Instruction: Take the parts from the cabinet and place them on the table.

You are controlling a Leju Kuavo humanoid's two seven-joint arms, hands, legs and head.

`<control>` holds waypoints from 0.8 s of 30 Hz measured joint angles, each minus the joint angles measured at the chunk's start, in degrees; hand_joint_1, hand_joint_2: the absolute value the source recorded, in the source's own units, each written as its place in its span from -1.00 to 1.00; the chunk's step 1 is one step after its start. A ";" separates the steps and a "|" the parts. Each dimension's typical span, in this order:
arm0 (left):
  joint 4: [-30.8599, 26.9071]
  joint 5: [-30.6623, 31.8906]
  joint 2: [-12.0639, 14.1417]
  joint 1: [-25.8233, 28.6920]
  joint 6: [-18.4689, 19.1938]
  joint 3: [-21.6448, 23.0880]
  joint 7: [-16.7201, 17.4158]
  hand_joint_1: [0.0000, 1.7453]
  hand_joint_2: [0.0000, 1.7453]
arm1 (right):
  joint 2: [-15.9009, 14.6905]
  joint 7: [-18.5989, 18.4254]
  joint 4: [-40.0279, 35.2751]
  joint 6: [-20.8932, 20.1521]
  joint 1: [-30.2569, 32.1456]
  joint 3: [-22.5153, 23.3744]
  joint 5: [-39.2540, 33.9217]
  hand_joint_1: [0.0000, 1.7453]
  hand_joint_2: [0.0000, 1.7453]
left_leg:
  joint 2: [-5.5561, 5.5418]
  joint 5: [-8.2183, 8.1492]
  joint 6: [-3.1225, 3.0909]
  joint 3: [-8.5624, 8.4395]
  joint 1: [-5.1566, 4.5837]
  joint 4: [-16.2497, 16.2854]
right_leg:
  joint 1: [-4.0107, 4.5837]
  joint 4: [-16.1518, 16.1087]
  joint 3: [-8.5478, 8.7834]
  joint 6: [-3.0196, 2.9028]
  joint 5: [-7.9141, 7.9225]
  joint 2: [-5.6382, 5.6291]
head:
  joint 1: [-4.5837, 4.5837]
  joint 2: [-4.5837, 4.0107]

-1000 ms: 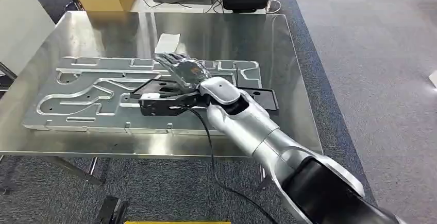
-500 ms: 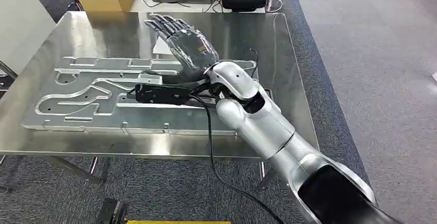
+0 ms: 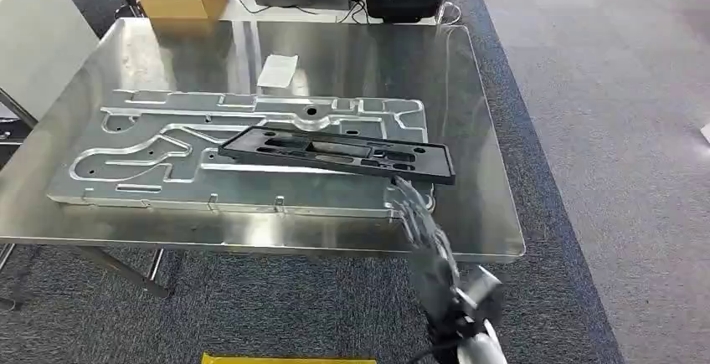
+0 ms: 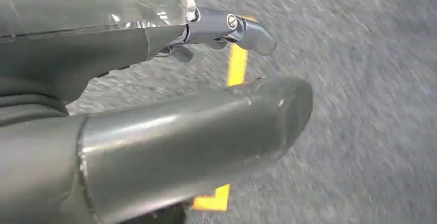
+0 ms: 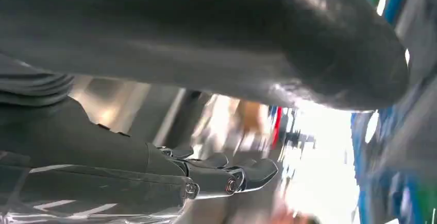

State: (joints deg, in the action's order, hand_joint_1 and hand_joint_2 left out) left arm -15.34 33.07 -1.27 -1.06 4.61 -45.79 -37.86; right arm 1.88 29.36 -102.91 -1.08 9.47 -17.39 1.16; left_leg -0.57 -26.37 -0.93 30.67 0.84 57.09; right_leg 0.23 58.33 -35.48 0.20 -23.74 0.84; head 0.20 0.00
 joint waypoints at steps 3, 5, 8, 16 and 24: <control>0.00 0.74 -0.04 0.11 0.00 -2.25 0.07 -1.00 -1.00 | 0.44 -0.44 -3.93 -3.39 7.02 7.58 1.47 -1.00 -1.00 | 0.46 1.13 -1.05 1.71 -0.07 -0.05 | -0.44 9.03 -3.26 0.78 -8.82 -0.81 | 0.48 0.00; -0.02 1.15 -0.04 0.05 0.00 -3.42 0.13 -1.00 -1.00 | 1.24 -1.16 -5.87 -4.50 9.40 10.34 2.27 -1.00 -1.00 | 0.72 2.08 -1.03 3.06 -0.15 0.05 | -0.62 16.99 -5.30 1.11 -12.73 -0.81 | 0.48 0.00; 0.00 1.24 -0.07 -0.06 0.00 -4.54 0.20 -1.00 -1.00 | 1.97 -1.82 -7.49 -4.80 11.56 12.91 2.60 -1.00 -1.00 | 0.92 3.58 -0.63 5.08 -0.15 0.22 | -1.01 13.84 -0.53 1.23 -8.40 -0.79 | 0.46 0.00; -0.04 3.65 -0.94 0.56 -1.64 -9.87 3.25 -1.00 -1.00 | 12.41 -0.84 -1.28 -21.66 11.08 43.23 -18.66 -1.00 -1.00 | 0.37 5.49 2.11 7.13 0.24 0.94 | -0.77 -2.62 9.27 -1.22 -6.25 -0.15 | 0.46 0.00; -0.26 7.36 -2.21 0.52 -1.70 -15.03 4.02 -1.00 -1.00 | 15.26 4.21 26.36 -26.24 -0.91 79.17 7.83 -1.00 -1.00 | 0.69 -1.18 2.48 3.78 0.26 14.06 | -0.43 -0.83 1.69 -1.77 -1.62 1.70 | -0.24 0.00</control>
State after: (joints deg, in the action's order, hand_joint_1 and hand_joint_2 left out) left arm -15.60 40.43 -3.47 -0.55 2.91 -60.83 -33.83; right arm 17.14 33.57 -76.55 -27.32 8.55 61.78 8.99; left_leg 0.12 -27.56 1.54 34.45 1.10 71.16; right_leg -0.19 57.50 -33.79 -1.57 -25.36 2.54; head -0.04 0.00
